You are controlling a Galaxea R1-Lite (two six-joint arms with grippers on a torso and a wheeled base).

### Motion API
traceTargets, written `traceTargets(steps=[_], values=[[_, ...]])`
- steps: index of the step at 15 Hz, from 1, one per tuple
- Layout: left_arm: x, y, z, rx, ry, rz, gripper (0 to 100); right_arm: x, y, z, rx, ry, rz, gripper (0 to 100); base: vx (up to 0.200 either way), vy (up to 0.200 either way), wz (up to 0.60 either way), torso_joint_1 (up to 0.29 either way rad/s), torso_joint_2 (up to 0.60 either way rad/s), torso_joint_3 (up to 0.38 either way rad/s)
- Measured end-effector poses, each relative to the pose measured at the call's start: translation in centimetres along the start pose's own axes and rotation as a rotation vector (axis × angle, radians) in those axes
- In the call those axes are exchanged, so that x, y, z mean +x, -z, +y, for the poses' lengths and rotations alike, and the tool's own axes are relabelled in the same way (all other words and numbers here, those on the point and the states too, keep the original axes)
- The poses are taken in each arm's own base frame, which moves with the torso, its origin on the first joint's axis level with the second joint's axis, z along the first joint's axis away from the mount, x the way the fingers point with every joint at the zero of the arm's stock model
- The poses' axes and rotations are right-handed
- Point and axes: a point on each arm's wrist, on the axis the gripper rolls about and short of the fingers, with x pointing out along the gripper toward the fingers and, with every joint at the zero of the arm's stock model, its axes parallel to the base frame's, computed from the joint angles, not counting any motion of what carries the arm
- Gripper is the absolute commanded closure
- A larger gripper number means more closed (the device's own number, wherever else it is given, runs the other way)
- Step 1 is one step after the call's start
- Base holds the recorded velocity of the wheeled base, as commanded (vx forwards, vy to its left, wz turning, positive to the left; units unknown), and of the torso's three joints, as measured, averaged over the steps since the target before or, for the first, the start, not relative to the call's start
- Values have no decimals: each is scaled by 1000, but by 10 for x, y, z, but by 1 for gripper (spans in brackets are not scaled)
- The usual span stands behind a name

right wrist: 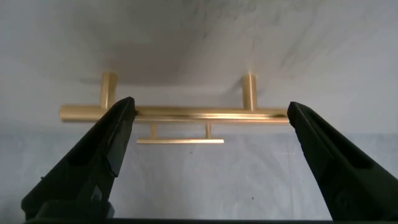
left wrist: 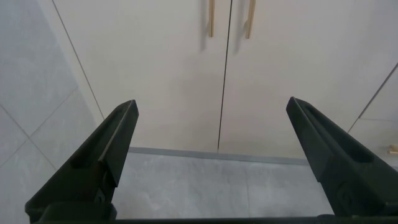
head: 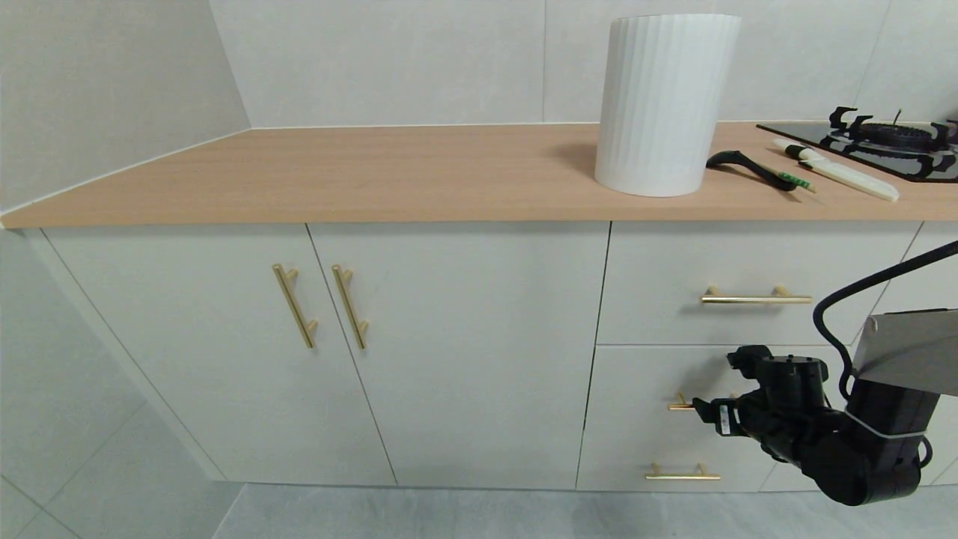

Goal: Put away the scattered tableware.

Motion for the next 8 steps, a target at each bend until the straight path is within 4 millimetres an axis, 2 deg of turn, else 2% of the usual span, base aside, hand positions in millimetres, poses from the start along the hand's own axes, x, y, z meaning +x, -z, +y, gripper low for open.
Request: traceTargets(steps=[8], values=[[0, 0, 0, 0, 0, 0, 0, 3, 4, -1, -3, 5, -2, 0, 0, 0, 0, 0, 0, 0]])
